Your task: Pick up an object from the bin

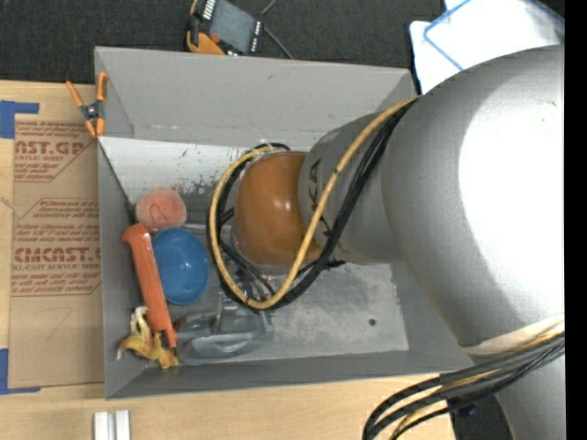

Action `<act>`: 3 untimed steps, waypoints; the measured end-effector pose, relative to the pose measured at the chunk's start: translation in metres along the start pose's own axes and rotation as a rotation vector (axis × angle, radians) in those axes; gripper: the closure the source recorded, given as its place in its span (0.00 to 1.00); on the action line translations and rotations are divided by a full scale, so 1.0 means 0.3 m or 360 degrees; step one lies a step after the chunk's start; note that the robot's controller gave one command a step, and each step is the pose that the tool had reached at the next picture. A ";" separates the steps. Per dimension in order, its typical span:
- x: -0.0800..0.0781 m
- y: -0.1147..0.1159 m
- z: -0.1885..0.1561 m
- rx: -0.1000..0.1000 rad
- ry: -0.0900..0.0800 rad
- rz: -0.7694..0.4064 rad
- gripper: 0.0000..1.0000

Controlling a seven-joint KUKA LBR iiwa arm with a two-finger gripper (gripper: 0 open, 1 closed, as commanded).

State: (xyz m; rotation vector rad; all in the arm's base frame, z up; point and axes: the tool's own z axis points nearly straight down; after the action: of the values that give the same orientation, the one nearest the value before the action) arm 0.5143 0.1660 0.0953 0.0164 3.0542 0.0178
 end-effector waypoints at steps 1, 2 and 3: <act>-0.017 -0.011 0.028 0.0000 0.0000 -0.0081 0.00; -0.016 -0.005 0.027 0.0000 -0.0002 -0.0070 0.00; 0.010 0.097 0.005 0.0012 0.0000 0.0294 0.00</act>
Offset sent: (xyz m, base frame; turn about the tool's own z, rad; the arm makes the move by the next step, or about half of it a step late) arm 0.0033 0.0040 -0.0083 -0.0258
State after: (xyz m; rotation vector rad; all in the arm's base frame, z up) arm 0.5118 0.1950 0.0938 0.2990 3.0414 0.0188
